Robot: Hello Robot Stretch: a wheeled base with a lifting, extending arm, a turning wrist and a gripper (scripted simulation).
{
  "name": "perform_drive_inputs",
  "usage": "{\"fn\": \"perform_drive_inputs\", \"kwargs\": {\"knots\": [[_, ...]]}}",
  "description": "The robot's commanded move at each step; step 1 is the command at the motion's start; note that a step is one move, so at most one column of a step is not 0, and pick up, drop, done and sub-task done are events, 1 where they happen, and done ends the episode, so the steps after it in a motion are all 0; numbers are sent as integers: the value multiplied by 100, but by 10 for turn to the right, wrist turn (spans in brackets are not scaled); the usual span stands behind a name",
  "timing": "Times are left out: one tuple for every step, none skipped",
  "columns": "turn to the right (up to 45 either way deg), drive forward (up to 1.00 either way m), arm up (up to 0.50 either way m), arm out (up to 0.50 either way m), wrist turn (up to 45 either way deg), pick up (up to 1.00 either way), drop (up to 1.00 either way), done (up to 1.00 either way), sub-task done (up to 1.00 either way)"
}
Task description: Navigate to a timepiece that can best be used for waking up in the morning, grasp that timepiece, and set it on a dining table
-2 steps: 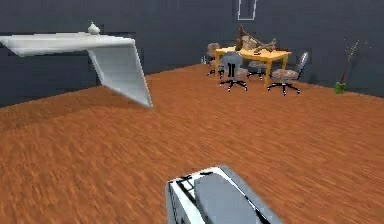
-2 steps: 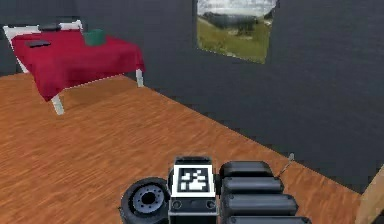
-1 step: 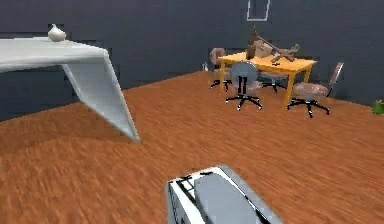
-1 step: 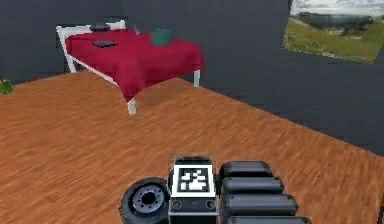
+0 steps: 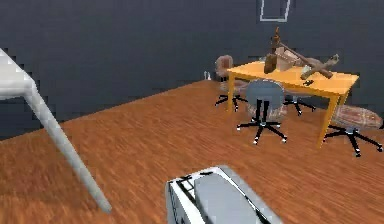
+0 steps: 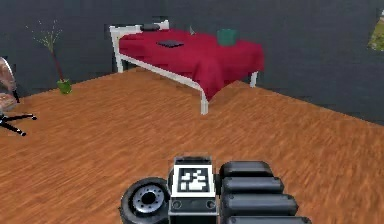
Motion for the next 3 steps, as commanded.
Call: {"fn": "perform_drive_inputs", "kwargs": {"knots": [[0, 100, 0, 0, 0, 0, 0, 0, 0], [0, 100, 0, 0, 0, 0, 0, 0, 0], [0, 55, 0, 0, 0, 0, 0, 0, 0]]}}
